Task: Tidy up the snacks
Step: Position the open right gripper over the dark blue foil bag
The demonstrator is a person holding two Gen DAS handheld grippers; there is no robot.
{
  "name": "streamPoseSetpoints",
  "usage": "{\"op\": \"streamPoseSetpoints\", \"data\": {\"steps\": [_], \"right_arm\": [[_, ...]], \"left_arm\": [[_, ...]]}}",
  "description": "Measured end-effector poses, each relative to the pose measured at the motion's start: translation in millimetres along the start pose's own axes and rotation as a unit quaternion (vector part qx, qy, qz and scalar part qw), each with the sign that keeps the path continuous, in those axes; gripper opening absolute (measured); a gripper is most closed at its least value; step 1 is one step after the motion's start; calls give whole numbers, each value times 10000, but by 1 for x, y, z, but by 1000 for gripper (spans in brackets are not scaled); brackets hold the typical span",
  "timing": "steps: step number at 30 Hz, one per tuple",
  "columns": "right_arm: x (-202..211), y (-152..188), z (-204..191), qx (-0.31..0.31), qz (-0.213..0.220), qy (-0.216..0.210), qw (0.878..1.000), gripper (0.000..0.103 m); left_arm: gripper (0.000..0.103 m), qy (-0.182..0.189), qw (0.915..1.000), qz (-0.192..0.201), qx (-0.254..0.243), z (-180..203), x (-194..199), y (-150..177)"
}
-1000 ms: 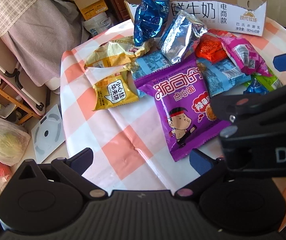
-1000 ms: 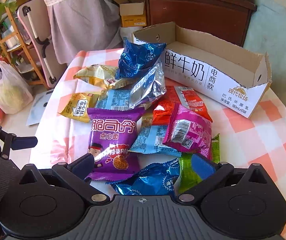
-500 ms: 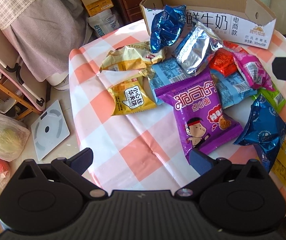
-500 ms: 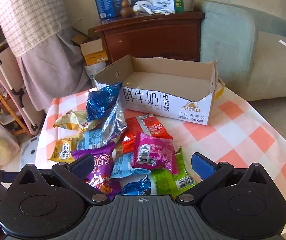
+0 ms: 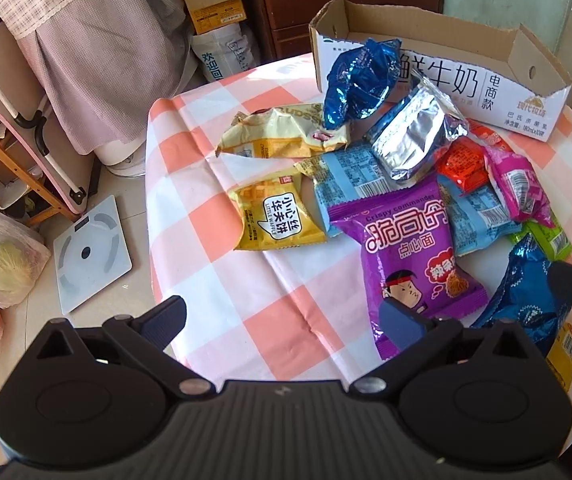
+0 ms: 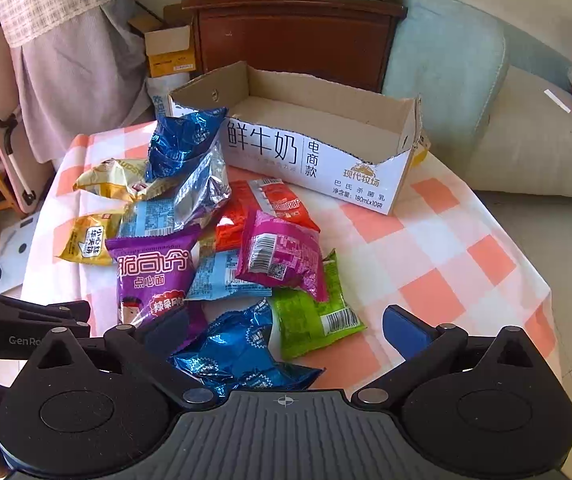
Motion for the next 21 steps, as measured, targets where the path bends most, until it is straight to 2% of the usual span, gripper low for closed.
{"op": "streamPoseSetpoints", "data": {"steps": [8, 21], "right_arm": [[-12, 6, -2, -49, -339, 15, 9994, 103], [-15, 8, -5, 74, -415, 26, 9991, 103]], "left_arm": [[102, 58, 10000, -40, 57, 6, 0, 0], [102, 163, 9999, -28, -20, 16, 2, 2]]}}
Point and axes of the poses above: each gripper's, at about its wrist camera, not at the fingertips, and x roughly against the way its jaws point, z to its right, y to its underside, the point moved 6 cm from there along -x, roughly the way its jaws point, and after that the axes turned 7 degrees about x, right-handed, at the moved point
